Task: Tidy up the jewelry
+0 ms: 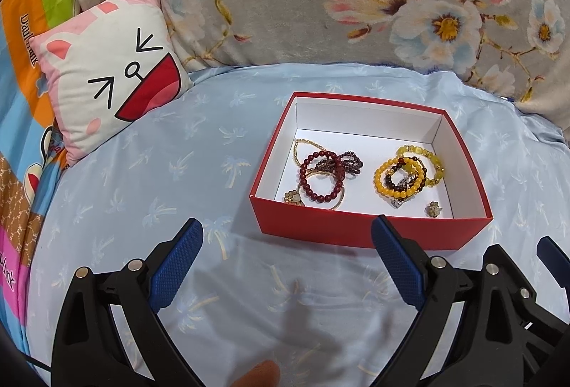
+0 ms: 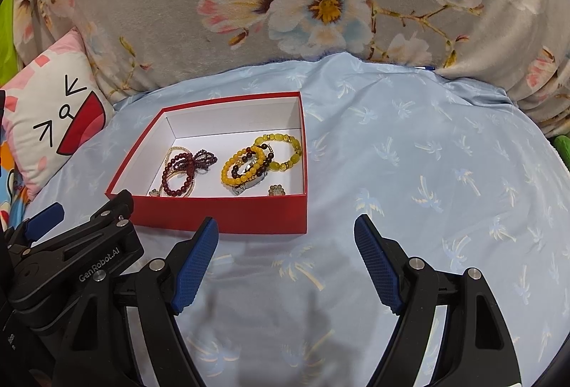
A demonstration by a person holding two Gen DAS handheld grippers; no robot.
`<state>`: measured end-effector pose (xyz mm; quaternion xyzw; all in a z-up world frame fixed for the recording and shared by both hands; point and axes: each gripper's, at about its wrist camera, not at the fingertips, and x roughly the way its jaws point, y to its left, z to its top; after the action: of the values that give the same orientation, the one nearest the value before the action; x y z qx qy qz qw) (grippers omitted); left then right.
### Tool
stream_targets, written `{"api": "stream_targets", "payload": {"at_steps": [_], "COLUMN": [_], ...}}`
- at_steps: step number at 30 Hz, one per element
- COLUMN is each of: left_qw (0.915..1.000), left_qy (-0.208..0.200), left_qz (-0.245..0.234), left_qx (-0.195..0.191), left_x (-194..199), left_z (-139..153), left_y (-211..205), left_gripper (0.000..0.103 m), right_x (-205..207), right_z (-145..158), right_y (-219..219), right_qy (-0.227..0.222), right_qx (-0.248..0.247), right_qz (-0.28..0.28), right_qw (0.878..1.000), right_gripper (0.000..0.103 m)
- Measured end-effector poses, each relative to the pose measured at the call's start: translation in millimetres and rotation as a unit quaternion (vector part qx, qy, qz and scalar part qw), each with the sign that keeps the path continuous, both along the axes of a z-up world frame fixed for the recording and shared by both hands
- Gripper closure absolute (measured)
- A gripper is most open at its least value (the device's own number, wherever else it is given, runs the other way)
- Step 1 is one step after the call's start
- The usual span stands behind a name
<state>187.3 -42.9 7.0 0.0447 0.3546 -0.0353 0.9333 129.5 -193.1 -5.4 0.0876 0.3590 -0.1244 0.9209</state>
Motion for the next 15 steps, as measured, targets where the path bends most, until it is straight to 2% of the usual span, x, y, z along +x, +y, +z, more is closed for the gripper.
{"api": "stream_targets", "payload": {"at_steps": [15], "left_qw": [1.0], "left_qy": [0.004], "left_qz": [0.001], "left_qx": [-0.006], "left_x": [1.5], "left_z": [-0.7], "left_y": [0.9], "left_gripper": [0.012], "right_x": [0.0], "right_z": [0.4], "right_y": [2.2], "right_qy": [-0.001], "right_qx": [-0.005], "right_qz": [0.001], "right_qw": [1.0], "right_gripper": [0.027]}}
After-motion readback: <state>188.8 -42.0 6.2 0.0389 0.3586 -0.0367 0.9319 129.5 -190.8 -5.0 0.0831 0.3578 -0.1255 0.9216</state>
